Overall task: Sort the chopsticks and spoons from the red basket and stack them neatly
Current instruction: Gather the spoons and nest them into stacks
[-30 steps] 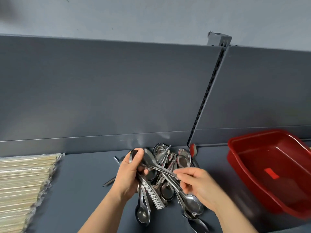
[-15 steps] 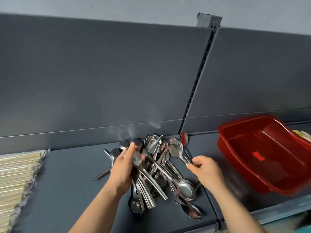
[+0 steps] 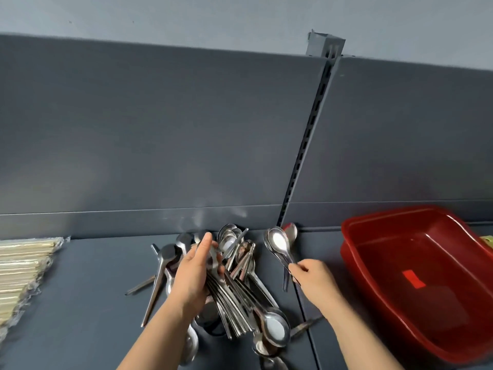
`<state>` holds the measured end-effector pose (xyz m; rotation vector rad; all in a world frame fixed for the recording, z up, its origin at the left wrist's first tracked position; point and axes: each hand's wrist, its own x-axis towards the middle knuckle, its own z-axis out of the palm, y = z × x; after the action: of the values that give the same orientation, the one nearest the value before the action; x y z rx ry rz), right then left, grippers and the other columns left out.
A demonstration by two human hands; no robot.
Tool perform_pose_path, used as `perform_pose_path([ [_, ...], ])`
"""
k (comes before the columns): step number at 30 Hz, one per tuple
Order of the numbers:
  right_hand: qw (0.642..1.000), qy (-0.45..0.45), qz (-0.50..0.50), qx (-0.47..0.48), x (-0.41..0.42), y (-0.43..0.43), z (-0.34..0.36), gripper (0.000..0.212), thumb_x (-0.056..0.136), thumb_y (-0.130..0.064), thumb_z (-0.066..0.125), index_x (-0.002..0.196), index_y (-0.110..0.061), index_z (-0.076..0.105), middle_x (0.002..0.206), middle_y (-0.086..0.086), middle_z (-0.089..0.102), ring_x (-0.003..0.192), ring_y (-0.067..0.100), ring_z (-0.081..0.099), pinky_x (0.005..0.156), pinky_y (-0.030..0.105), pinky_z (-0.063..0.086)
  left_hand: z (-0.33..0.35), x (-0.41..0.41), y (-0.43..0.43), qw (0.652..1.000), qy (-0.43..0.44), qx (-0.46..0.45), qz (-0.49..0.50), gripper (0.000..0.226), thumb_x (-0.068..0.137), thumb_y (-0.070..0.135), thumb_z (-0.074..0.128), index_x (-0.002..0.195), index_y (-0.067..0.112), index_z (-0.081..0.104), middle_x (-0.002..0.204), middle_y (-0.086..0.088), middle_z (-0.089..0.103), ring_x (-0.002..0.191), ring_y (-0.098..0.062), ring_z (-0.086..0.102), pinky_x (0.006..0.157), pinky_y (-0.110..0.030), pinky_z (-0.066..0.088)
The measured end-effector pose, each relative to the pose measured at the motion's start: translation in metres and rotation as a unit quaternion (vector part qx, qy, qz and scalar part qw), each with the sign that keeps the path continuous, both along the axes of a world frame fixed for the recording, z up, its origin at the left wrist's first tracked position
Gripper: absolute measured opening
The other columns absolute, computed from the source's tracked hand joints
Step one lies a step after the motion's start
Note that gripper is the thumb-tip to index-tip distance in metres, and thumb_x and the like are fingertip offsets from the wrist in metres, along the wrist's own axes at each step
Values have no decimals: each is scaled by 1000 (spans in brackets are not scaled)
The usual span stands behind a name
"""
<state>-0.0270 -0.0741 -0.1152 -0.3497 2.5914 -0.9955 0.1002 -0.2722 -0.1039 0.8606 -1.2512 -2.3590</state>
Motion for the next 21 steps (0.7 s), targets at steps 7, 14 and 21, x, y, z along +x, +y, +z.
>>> perform_pose_path([
  [7,990,76,7,120,-10,-7,-6,29,100,-27,43,90,-5,59,102,18,68,95,36,59,73,37,39,-5,-10,5,999,-24,3,26,40,84,51,65,97,13,63,68,-6,61,50,-18,52,50,-27,46],
  [14,983,106,-12,147,-11,-14,-11,40,101,-40,36,104,-5,56,111,15,68,106,34,61,80,37,44,-1,-9,7,999,-29,-7,29,35,89,44,61,96,10,62,72,-8,59,49,-17,52,47,-27,46],
  [21,985,46,-36,162,-14,-31,-5,42,77,-55,65,88,-14,63,95,4,71,96,30,66,64,28,40,4,-4,2,999,-27,-16,15,33,89,44,60,91,12,62,75,-8,59,52,-18,49,55,-32,43],
])
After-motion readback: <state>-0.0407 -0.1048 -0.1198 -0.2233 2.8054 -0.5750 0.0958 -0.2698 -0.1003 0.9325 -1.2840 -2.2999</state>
